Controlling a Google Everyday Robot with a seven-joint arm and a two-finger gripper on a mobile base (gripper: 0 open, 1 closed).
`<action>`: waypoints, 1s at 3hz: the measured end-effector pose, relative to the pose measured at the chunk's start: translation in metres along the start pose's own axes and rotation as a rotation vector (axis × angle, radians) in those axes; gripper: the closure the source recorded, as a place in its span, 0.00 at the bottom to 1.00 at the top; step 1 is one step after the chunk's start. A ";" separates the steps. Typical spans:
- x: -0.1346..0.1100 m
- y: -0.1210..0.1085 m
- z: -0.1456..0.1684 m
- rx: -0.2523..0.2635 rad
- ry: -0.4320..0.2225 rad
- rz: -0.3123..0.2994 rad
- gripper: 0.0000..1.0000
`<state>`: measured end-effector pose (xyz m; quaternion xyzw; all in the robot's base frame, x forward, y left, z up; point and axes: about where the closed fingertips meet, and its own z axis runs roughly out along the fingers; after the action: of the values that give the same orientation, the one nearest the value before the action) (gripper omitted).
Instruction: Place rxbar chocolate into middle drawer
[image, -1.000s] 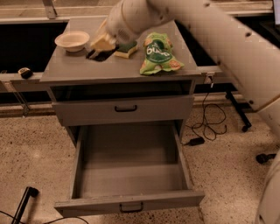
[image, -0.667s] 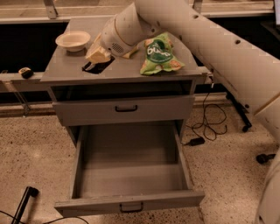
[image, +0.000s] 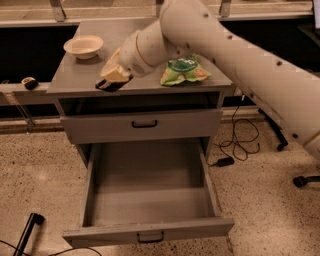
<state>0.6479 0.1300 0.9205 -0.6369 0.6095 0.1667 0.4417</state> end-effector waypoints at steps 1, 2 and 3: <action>0.048 0.062 0.030 -0.009 -0.166 0.061 1.00; 0.096 0.105 0.040 0.031 -0.229 0.100 1.00; 0.103 0.110 0.039 0.034 -0.226 0.104 1.00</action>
Offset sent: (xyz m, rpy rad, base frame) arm -0.0943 -0.0440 -0.1999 0.3352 0.0262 -0.0401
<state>0.5798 0.1095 0.7823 -0.5741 0.5907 0.2496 0.5091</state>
